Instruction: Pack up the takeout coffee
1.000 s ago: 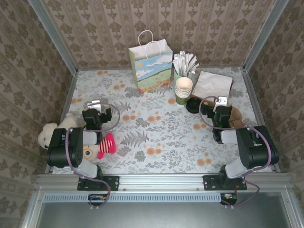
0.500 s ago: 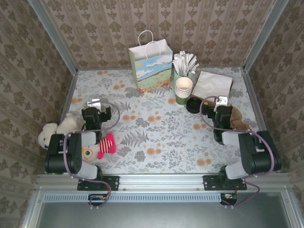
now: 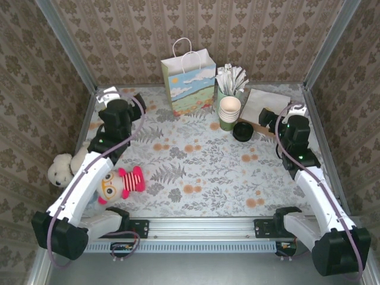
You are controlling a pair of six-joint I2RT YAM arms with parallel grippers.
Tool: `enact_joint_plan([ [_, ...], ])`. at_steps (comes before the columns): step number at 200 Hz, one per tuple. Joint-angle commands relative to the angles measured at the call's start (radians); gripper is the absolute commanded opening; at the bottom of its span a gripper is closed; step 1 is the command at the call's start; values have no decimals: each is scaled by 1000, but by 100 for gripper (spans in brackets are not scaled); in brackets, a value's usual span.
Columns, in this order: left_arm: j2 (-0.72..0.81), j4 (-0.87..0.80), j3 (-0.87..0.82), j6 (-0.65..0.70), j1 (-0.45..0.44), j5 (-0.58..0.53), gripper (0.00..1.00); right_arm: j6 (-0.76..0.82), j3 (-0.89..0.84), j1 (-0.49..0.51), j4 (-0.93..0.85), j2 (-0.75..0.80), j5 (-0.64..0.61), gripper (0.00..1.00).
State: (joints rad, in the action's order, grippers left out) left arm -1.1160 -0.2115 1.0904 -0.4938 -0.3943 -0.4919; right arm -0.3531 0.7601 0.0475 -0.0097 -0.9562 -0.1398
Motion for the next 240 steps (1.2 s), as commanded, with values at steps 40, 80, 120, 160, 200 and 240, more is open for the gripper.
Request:
enact_joint_plan([
  [40, -299, -497, 459, -273, -22, 327, 97, -394, 120, -2, -318, -36, 213, 100],
  [80, -553, -687, 830, -195, -56, 389, 88, -364, 188, 0, -263, -121, 277, 100],
  [120, -838, -846, 1227, -140, -52, 368, 85, -311, 235, 0, -269, -169, 292, 100],
  [160, -1089, -879, 1517, -136, 32, 475, 71, -291, 205, 0, -272, -124, 215, 100],
  [200, -1113, -799, 1496, -118, 64, 573, 76, -226, 210, 0, -274, -136, 223, 100],
  [240, -1004, -638, 1286, -91, 76, 669, 86, -159, 399, 46, -343, -405, 317, 92],
])
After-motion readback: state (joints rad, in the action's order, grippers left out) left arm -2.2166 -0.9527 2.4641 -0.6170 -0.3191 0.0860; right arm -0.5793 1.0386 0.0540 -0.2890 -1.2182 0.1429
